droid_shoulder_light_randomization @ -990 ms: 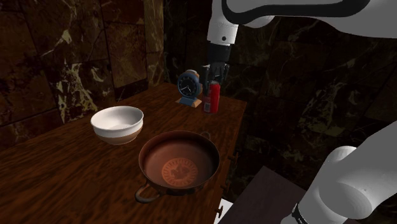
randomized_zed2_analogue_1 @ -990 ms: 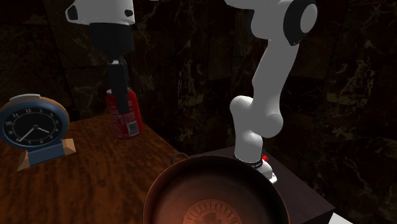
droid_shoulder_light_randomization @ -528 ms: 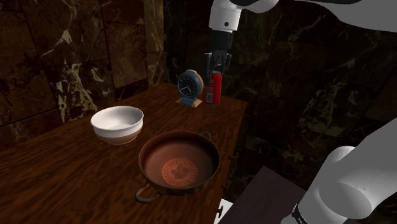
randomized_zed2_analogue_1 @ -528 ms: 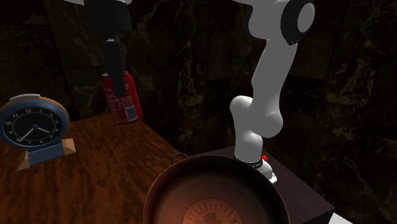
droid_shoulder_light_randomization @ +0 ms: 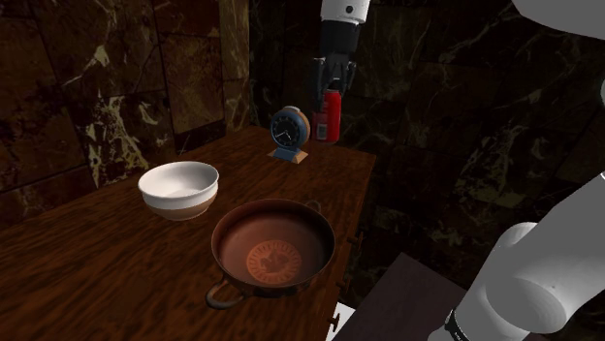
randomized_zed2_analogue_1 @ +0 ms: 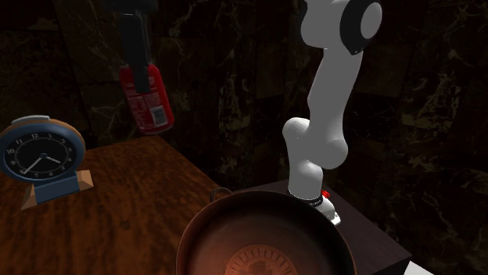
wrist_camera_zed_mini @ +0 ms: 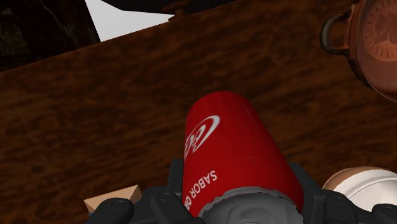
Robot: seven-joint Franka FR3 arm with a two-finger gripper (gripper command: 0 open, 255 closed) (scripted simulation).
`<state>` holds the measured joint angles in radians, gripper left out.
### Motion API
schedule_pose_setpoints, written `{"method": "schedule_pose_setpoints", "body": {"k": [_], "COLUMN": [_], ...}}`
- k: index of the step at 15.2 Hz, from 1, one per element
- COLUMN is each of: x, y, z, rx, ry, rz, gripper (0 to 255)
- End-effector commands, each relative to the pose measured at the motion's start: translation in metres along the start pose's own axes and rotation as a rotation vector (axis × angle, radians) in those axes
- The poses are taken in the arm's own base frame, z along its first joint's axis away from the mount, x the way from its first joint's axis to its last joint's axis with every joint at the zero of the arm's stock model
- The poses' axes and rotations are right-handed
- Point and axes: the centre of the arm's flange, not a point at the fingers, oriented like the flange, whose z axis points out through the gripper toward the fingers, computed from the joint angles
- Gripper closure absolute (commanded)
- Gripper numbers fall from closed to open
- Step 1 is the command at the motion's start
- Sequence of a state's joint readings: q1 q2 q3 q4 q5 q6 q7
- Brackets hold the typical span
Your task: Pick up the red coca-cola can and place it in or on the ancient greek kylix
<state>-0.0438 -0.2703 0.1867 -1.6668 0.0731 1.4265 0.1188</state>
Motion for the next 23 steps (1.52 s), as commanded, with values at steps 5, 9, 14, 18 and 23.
{"method": "schedule_pose_setpoints", "body": {"k": [5,9,14,18,23], "x": [-0.022,-0.044,-0.072,-0.094,-0.116], "y": [-0.048,-0.096,-0.156,-0.203,-0.251], "z": [-0.011,-0.015,-0.020,-0.024,-0.023], "rx": [0.000,0.000,0.000,0.000,0.000], "ry": [0.000,0.000,0.000,0.000,0.000], "rz": [0.000,0.000,0.000,0.000,0.000], "gripper": [255,255,255,255,255]}}
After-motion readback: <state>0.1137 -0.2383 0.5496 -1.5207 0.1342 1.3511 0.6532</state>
